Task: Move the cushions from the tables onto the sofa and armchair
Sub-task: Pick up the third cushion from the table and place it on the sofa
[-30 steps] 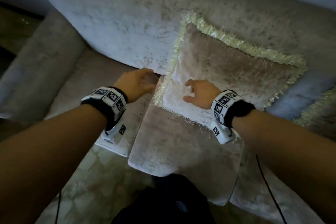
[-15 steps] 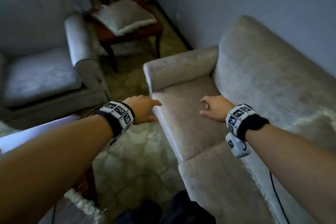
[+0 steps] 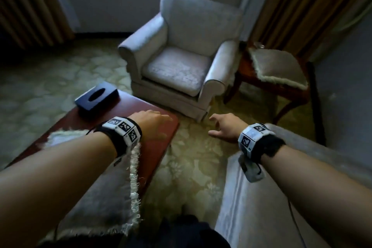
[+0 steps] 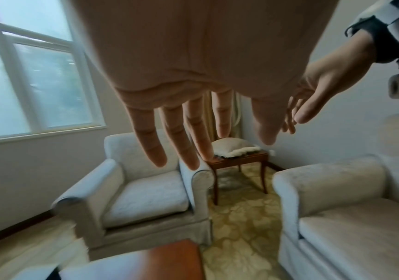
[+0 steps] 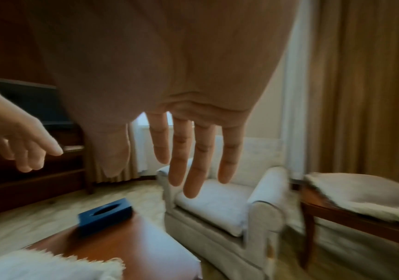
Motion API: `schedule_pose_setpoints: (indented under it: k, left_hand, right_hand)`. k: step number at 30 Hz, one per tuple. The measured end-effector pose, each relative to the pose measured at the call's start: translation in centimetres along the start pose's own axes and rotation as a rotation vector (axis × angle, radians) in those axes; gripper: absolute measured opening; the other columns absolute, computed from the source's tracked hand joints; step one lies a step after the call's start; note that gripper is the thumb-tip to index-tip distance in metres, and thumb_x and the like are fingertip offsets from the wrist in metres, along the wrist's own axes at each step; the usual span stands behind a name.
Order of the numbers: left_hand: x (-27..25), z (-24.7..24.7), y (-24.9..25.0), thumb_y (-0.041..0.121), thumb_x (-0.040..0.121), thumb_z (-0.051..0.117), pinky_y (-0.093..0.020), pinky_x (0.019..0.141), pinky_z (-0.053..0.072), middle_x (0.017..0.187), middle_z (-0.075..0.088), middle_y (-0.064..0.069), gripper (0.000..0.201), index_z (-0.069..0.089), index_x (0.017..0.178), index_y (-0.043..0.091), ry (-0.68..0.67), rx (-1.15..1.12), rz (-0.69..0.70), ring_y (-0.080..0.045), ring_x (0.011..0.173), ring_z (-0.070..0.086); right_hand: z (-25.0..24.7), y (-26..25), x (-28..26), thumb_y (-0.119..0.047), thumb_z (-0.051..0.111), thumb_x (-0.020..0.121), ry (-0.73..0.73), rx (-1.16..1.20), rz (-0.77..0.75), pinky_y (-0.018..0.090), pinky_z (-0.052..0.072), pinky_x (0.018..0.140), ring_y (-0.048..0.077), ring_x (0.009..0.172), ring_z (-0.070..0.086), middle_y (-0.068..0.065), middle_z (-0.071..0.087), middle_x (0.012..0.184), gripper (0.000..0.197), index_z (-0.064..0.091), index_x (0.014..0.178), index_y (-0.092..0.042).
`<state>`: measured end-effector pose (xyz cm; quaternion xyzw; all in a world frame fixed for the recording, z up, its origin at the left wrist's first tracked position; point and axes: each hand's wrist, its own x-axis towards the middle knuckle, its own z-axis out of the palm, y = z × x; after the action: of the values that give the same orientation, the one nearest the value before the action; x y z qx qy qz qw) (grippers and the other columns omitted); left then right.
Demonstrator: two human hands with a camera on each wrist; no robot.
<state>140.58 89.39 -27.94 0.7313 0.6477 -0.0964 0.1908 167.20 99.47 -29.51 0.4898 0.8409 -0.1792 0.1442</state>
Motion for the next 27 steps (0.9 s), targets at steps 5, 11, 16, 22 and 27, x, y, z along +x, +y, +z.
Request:
schedule_pose_setpoints:
  k: [5,11,16,22,27]
  left_hand:
    - [-2.9,1.8,-6.7,0.063,0.085,0.057,-0.040,0.096,0.048,0.130,0.056,0.007,0.060,0.041,0.140,0.046,0.014,-0.137,-0.315,-0.019,0.120,0.052]
    - [-7.4,6.1,-8.9,0.058,0.086,0.061,-0.036,0.095,0.049,0.130,0.060,0.010,0.063,0.040,0.143,0.042,0.039,-0.329,-0.644,-0.014,0.115,0.058]
    - [-12.8,10.2,-9.7,0.059,0.087,0.060,-0.040,0.097,0.049,0.132,0.060,0.007,0.064,0.038,0.145,0.040,0.039,-0.461,-0.869,-0.015,0.119,0.057]
    - [-17.4,13.5,-12.9,0.056,0.087,0.062,-0.038,0.096,0.050,0.129,0.062,0.006,0.061,0.043,0.142,0.040,0.164,-0.635,-1.077,-0.016,0.113,0.059]
    - [-17.4,16.5,-15.6,0.052,0.092,0.058,-0.035,0.095,0.049,0.134,0.059,0.005,0.059,0.041,0.146,0.036,0.160,-0.742,-1.164,-0.017,0.116,0.058]
  right_hand:
    - [-0.3,-5.4,9.0,-0.053,0.066,0.085,-0.052,-0.073,-0.280,0.038,0.052,0.092,0.027,0.109,0.064,0.003,0.071,0.110,0.054,0.053,0.131,-0.026]
    - [0.8,-11.6,15.2,-0.050,0.069,0.084,-0.164,-0.173,-0.565,0.038,0.052,0.092,0.027,0.107,0.064,0.003,0.071,0.109,0.058,0.054,0.134,-0.023]
    - [1.5,-18.9,17.7,-0.046,0.068,0.085,-0.221,-0.307,-0.752,0.037,0.051,0.092,0.029,0.110,0.064,0.006,0.072,0.112,0.056,0.056,0.132,-0.018]
    - [2.0,-27.6,20.3,-0.052,0.066,0.086,-0.242,-0.426,-0.881,0.040,0.053,0.087,0.029,0.104,0.064,0.004,0.071,0.108,0.055,0.057,0.126,-0.016]
    - [3.0,-33.6,22.9,-0.050,0.067,0.086,-0.276,-0.510,-0.984,0.042,0.054,0.085,0.031,0.101,0.065,0.007,0.071,0.106,0.052,0.057,0.123,-0.014]
